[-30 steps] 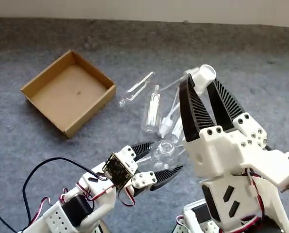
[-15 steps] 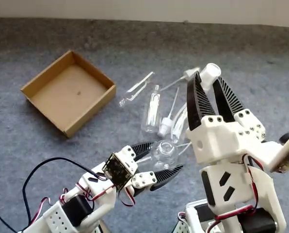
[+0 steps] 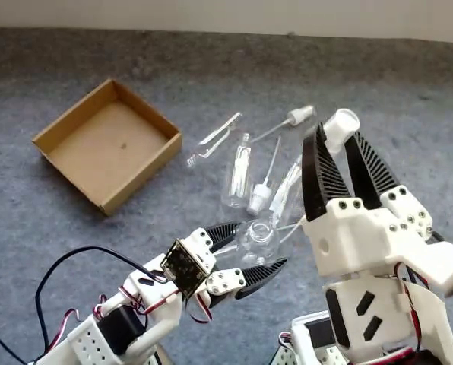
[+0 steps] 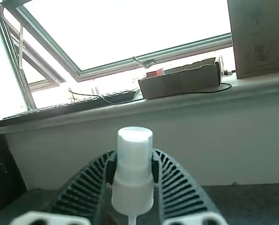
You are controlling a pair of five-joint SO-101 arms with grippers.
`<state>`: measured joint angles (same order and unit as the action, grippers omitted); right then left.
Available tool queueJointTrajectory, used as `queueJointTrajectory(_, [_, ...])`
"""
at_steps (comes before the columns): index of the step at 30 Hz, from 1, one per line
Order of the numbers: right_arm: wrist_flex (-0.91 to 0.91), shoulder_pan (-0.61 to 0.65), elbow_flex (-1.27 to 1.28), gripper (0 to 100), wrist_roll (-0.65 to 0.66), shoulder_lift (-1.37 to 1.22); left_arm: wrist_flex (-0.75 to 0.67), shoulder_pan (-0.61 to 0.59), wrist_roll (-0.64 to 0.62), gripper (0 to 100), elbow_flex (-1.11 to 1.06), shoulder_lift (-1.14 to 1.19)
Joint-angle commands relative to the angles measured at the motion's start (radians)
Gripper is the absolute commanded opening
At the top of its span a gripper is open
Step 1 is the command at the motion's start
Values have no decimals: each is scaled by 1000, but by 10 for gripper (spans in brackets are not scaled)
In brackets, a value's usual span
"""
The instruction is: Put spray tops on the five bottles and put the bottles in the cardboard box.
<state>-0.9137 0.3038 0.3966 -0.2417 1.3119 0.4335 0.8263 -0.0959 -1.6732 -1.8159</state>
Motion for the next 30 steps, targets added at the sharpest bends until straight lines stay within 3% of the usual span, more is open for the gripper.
queueJointTrajectory(1, [-8,-10,-48,5,3,-1,2,10,-5,192,-22,-16])
queueJointTrajectory(14, [33,-8,-107,5,2,-2,3,10,-5,192,-22,-16])
queueJointTrajectory(21, [30,157,-107,5,8,-2,6,10,-5,192,-22,-16])
queueJointTrajectory(30, [58,153,-102,5,11,-4,32,10,-5,192,-22,-16])
